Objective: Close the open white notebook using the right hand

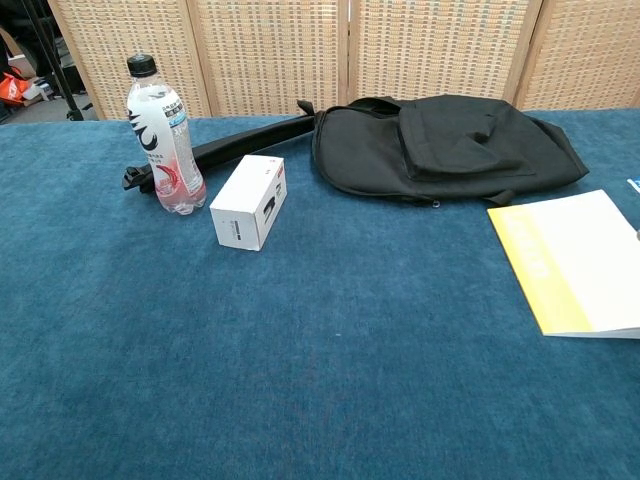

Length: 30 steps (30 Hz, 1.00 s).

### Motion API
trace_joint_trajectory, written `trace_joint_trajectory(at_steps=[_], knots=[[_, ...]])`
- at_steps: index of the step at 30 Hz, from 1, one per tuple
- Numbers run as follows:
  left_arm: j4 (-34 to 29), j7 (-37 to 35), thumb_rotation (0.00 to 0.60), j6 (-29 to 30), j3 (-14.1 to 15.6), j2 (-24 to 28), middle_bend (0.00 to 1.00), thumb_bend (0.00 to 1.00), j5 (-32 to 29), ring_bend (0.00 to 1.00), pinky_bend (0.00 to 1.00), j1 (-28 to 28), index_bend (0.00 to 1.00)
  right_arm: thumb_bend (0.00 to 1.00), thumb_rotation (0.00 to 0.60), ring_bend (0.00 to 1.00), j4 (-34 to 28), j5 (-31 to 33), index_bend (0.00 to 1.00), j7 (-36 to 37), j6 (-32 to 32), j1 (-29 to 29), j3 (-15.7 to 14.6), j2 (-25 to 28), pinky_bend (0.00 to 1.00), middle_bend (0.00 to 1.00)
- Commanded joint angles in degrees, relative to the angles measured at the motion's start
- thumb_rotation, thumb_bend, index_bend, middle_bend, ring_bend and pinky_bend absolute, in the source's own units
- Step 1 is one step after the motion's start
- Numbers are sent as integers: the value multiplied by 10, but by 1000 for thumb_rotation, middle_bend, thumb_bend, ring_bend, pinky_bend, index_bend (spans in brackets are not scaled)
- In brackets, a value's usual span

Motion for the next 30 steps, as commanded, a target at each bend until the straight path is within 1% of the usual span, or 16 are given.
trace_joint_trajectory(at_steps=[1,2,5,9,12,13,17,20,22,27,30], knots=[[0,0,553,1,0,-1,0,68,1,0,0,0,0,260,600,0,5,6,0,2,-5,-6,1,20,0,0],[0,1,552,1,0,-1,0,68,2,0,0,0,0,260,600,0,6,5,0,3,-7,-8,-2,28,0,0],[1,4,552,0,2,-3,0,68,4,0,0,-1,0,260,600,0,5,-14,0,7,-17,-16,-25,61,0,0],[3,5,553,1,1,-4,0,68,5,0,0,-1,0,260,600,0,14,-57,0,0,-27,-19,-62,105,0,0],[3,5,552,-2,2,-4,0,68,4,0,0,-1,0,260,600,0,51,-107,0,-6,-19,-18,-89,123,0,0],[4,7,552,-3,2,-5,0,68,4,0,0,-2,0,260,600,0,74,-128,0,-19,-12,-18,-100,129,0,0],[5,12,553,-6,3,-7,0,68,4,0,0,-3,0,260,600,0,107,-158,0,-16,2,-22,-117,136,0,0],[5,14,552,-8,3,-9,0,68,3,0,0,-3,0,260,600,0,118,-172,0,-9,12,-25,-125,138,0,0],[6,14,551,-7,2,-10,0,68,3,0,0,-4,0,260,600,0,129,-189,0,-23,24,-29,-133,143,0,0],[10,14,553,-4,1,-12,0,68,4,0,0,-4,0,260,600,0,149,-206,0,-33,44,-35,-139,146,0,0],[12,16,552,-3,1,-15,0,68,6,0,0,-4,0,261,600,0,141,-206,0,-28,48,-37,-138,150,0,0]])
